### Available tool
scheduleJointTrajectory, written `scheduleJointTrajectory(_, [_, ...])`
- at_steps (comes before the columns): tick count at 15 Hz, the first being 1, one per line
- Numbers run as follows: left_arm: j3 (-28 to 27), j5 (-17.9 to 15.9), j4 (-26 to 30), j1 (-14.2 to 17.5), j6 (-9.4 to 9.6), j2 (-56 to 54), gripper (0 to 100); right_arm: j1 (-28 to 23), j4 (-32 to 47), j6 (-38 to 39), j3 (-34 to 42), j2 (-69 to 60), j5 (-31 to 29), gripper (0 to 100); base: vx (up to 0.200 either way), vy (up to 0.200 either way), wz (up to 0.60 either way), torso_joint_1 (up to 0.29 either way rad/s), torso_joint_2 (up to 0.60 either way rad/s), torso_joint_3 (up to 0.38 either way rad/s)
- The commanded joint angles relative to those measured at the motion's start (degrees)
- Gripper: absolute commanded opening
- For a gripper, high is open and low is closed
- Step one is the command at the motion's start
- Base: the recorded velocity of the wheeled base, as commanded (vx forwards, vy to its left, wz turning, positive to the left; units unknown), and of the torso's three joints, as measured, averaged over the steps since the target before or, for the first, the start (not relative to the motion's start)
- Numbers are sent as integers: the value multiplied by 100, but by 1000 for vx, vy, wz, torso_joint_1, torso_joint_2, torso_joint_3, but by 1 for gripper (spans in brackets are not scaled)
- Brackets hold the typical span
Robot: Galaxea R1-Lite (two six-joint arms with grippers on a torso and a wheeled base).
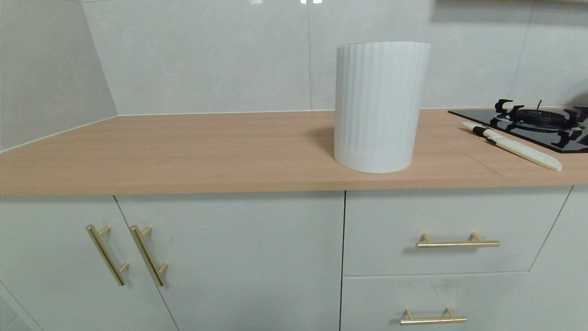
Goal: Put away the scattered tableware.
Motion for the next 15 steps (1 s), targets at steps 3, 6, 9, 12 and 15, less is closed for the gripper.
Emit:
scheduleJointTrajectory(3, [1, 1, -5, 1, 2, 5, 100, 2, -1, -2, 0, 7, 1, 100, 0, -133, 0, 2, 6, 2])
scheduleJointTrajectory(6, [1, 1, 3, 1, 2, 5, 100, 2, -1, 7, 0, 7, 1, 100, 0, -200, 0, 6, 10, 7])
scheduleJointTrajectory(9, [1, 1, 3, 1, 2, 5, 100, 2, -1, 7, 0, 7, 1, 100, 0, -200, 0, 2, 7, 1])
scheduleJointTrajectory(12, [1, 1, -5, 1, -7, 5, 100, 2, -1, 7, 0, 7, 1, 100, 0, -133, 0, 2, 5, 3])
scheduleJointTrajectory(15, [1, 1, 3, 1, -7, 5, 100, 2, -1, 7, 0, 7, 1, 100, 0, 0, 0, 0, 0, 0])
